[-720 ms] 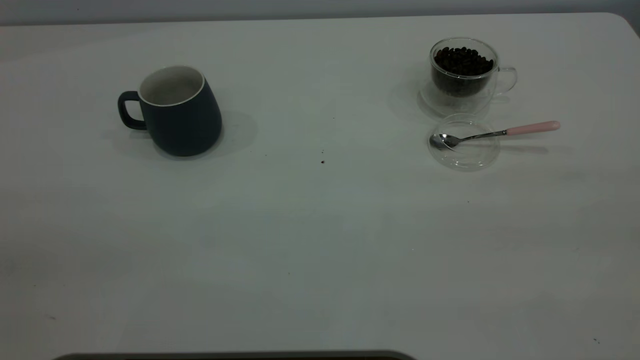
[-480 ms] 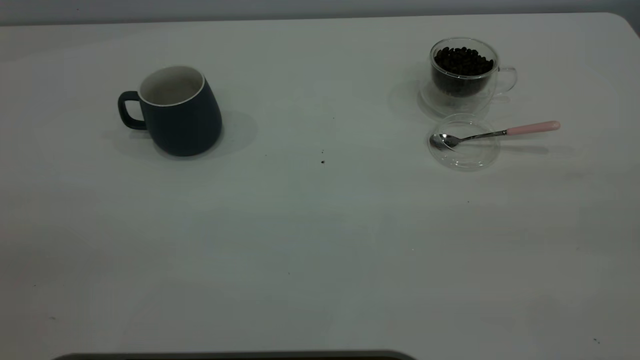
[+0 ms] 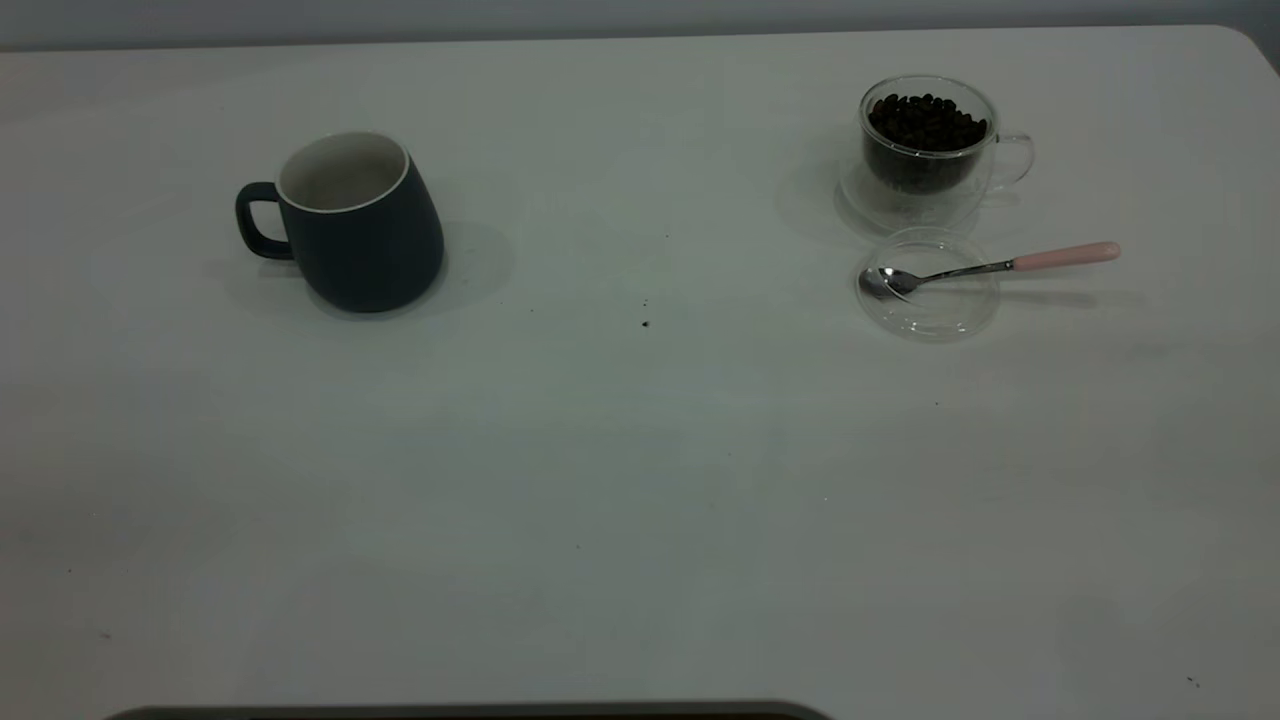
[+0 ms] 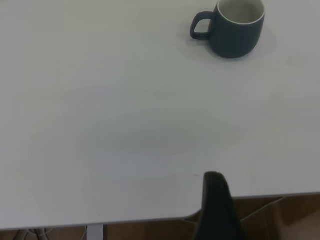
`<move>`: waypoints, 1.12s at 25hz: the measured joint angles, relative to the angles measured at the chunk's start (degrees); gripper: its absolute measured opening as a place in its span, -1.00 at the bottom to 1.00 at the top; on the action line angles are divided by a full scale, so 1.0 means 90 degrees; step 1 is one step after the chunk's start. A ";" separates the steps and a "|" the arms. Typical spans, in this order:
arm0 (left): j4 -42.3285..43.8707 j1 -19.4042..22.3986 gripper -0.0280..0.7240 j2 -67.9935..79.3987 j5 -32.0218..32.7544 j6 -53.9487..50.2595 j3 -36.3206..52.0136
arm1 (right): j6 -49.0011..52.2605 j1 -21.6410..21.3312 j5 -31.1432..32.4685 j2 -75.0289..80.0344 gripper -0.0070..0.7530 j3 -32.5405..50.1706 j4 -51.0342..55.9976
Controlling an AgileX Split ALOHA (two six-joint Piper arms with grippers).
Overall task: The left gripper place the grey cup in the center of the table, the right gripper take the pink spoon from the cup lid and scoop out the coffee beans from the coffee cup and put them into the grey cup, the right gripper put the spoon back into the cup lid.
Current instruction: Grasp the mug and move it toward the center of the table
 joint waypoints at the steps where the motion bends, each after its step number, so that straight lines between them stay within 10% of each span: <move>1: 0.0000 0.0000 0.58 0.0000 0.0000 0.0000 0.0000 | 0.0000 0.0000 0.0000 0.0000 0.53 0.0000 0.0000; 28: 0.0001 0.0000 0.58 0.1754 -0.0732 0.0000 -0.0227 | 0.0000 0.0000 0.0005 0.0000 0.53 0.0000 0.0000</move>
